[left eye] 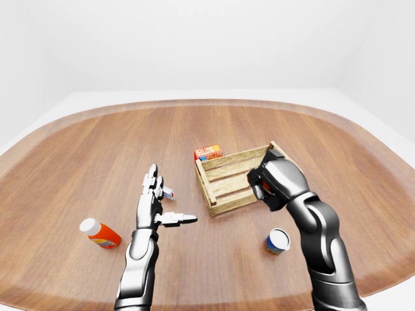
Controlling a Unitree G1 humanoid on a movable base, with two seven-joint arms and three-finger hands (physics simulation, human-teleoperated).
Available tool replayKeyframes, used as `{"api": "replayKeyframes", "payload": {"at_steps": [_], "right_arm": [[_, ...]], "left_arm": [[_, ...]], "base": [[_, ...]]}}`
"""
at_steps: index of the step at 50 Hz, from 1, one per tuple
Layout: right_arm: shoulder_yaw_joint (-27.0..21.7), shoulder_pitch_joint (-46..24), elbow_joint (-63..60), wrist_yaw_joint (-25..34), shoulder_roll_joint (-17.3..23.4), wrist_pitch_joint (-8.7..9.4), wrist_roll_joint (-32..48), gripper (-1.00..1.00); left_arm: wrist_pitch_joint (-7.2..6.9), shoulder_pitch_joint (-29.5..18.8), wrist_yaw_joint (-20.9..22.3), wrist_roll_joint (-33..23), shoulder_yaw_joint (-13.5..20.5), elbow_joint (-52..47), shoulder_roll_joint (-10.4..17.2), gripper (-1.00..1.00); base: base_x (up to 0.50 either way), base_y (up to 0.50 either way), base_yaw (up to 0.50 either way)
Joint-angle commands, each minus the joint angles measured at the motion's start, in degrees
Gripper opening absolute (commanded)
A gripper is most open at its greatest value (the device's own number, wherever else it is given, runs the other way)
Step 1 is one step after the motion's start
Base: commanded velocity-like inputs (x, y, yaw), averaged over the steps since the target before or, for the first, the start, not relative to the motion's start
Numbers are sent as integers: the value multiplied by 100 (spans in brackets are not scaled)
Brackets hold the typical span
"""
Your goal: Pick up the tomato sauce, and put it in the wooden tray.
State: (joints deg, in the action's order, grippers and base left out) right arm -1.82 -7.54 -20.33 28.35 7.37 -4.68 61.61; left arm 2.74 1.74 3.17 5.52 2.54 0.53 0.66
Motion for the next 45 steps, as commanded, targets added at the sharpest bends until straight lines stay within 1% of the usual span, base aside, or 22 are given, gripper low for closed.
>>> {"api": "replayKeyframes", "payload": {"at_steps": [1,7,9,10,12,15,22,26,29,31,32,33,35,40,45], "right_arm": [[-112,-845,650,-176,220,56,-98,-100],[-95,-1453,1427,-350,360,1,-197,-100],[-75,-1743,1860,-481,422,-32,-228,-100],[-73,-1754,1878,-488,426,-32,-230,-100],[-51,-2095,2342,-611,479,-32,-275,-100],[-33,-2409,2800,-749,524,-32,-339,-100],[109,-3268,4217,-1114,589,-32,-363,-100],[210,-3869,5395,-1561,593,-32,-341,-100],[249,-4493,6523,-1999,586,-32,-410,-100],[293,-4777,7111,-2265,607,-32,-419,-100],[299,-4797,7154,-2287,611,-32,-421,-100],[317,-5068,7750,-2535,622,-32,-428,-100],[370,-5378,8435,-2826,642,-32,-426,-100],[440,-5792,9218,-3068,629,-32,-412,-100],[439,-5965,9629,-3068,531,-32,-364,-100]], "left_arm": [[0,-13,-5,2,-1,15,-1,100],[-8,-14,-7,4,-2,9,0,100],[2,-15,-6,7,2,23,0,100],[3,-15,-5,7,2,24,0,100],[-13,-9,-6,9,1,1,1,100],[4,-14,-4,8,3,28,1,100],[-20,-15,-8,4,2,3,3,100],[-22,-18,-6,8,4,7,3,100],[-19,-22,-4,14,9,15,5,100],[-18,-17,-1,16,8,7,4,100],[-18,-17,-1,16,8,7,4,100],[-14,-17,-1,17,10,15,5,100],[-19,-14,0,21,9,4,3,100],[-6,-12,3,18,8,19,4,100],[-26,-6,2,24,11,-5,4,100]], "base": [[0,0,0],[0,0,0],[0,0,0],[0,0,0],[0,0,0],[0,0,0],[0,0,0],[0,0,0],[0,0,0],[0,0,0],[0,0,0],[0,0,0],[0,0,0],[0,0,0],[0,0,0]]}}
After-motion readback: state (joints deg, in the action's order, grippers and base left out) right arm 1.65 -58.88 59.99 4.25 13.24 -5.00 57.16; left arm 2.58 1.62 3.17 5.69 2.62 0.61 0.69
